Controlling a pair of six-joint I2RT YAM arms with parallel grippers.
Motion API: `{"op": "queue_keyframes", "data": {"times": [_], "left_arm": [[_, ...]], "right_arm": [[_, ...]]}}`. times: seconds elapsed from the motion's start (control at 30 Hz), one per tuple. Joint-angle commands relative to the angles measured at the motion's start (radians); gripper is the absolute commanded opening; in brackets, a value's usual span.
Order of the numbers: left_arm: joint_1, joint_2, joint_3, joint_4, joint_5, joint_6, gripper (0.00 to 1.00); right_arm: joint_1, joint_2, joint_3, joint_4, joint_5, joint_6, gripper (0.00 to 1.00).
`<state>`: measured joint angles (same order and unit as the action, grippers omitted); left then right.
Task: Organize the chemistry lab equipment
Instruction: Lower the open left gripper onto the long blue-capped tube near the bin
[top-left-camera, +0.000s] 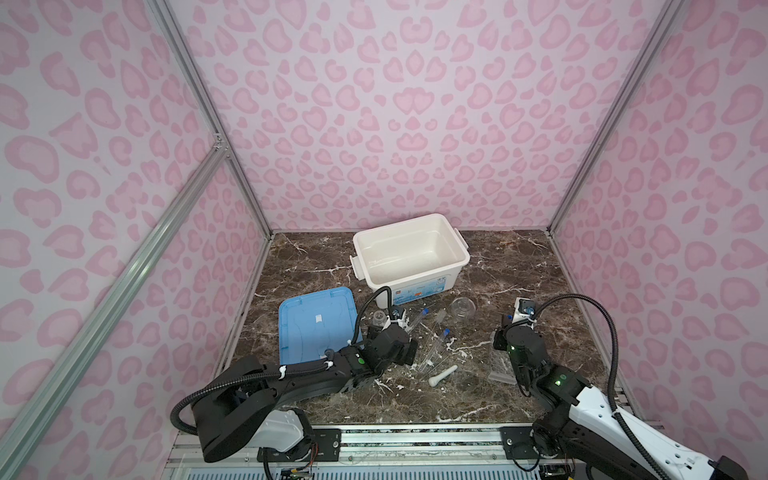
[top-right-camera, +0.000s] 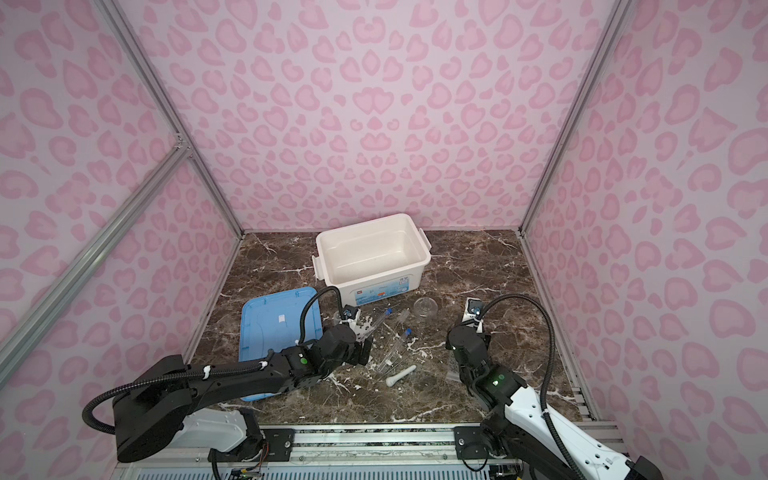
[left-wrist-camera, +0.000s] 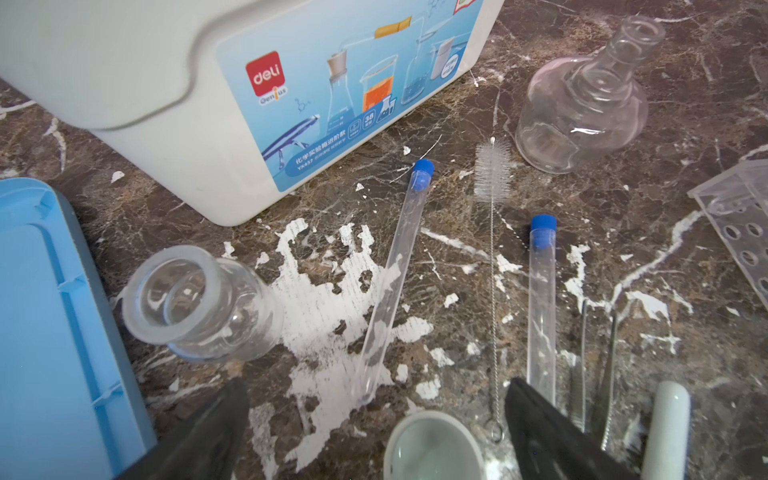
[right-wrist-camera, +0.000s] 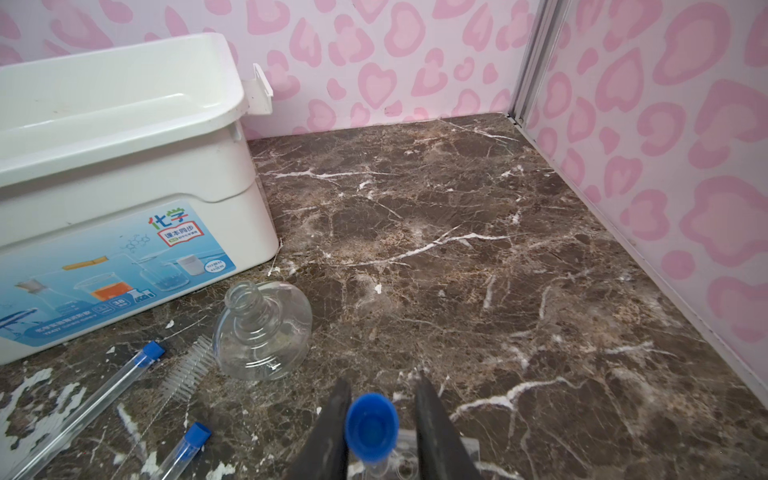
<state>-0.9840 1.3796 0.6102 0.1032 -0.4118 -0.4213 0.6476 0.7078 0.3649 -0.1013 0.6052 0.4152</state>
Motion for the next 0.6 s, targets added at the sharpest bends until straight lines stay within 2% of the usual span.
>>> {"op": "queue_keyframes", "data": {"times": [0.0, 0.23, 0.43, 0.57], "left_arm": [[0.001, 0.012, 0.022, -0.012, -0.012, -0.002, 0.97], [0.020, 0.035, 0.048, -0.031, 0.025, 0.009, 1.00], [0.063, 0.057, 0.067, -0.041, 0.106, 0.032, 0.92], [0.076, 0.091, 0.090, -0.060, 0.138, 0.057, 0.87]], "right_arm": [[0.000, -0.004, -0.003, 0.002, 0.003, 0.012, 0.34], [-0.002, -0.026, 0.009, -0.017, -0.001, 0.013, 0.49], [-0.004, -0.048, 0.022, -0.032, -0.015, 0.014, 0.60], [-0.008, -0.057, 0.039, -0.041, -0.034, 0.011, 0.63]]}}
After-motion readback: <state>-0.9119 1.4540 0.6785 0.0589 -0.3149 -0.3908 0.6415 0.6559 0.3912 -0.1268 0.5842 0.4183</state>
